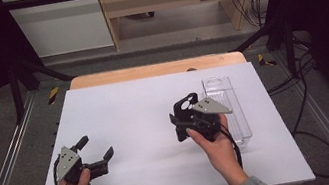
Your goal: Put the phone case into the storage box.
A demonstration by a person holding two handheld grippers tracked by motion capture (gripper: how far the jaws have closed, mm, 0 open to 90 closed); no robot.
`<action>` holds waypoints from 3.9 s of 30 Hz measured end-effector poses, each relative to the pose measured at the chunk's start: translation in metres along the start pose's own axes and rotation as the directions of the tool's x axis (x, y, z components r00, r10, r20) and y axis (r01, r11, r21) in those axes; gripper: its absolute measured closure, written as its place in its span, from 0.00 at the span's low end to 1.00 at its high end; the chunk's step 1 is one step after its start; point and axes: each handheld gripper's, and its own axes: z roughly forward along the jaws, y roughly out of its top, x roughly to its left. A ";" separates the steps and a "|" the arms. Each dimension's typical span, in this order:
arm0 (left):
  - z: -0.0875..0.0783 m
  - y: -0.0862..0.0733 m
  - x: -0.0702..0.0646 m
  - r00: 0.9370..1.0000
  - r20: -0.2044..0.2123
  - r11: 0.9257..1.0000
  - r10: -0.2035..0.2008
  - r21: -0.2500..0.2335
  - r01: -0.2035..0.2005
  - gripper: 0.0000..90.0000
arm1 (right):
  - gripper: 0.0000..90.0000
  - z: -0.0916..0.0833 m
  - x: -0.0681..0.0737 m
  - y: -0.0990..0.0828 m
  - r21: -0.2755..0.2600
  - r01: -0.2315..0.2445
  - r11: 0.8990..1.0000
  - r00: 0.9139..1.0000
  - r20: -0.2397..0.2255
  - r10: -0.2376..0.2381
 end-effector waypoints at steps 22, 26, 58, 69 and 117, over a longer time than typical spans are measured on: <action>0.003 -0.004 0.005 1.000 -0.017 1.000 -0.017 0.024 0.017 0.03 | 0.15 0.006 -0.102 0.075 -0.069 -0.047 0.997 0.964 0.257 0.063; 0.004 -0.004 0.005 1.000 -0.009 1.000 -0.007 0.030 0.008 0.03 | 0.15 0.012 -0.113 0.071 -0.062 -0.041 0.997 0.954 0.293 0.057; 0.003 -0.006 0.011 0.999 -0.032 0.999 -0.014 0.048 0.015 0.03 | 0.15 0.028 -0.151 0.059 -0.046 -0.039 0.998 0.938 0.342 0.052; 0.004 -0.007 0.008 0.999 -0.033 0.998 -0.006 0.057 0.007 0.03 | 0.15 0.053 -0.159 0.045 -0.038 -0.087 0.995 0.934 0.346 0.095; 0.003 -0.007 0.010 0.999 -0.023 0.999 -0.025 0.037 0.026 0.03 | 0.15 0.079 -0.172 0.023 -0.011 -0.121 0.993 0.926 0.360 0.117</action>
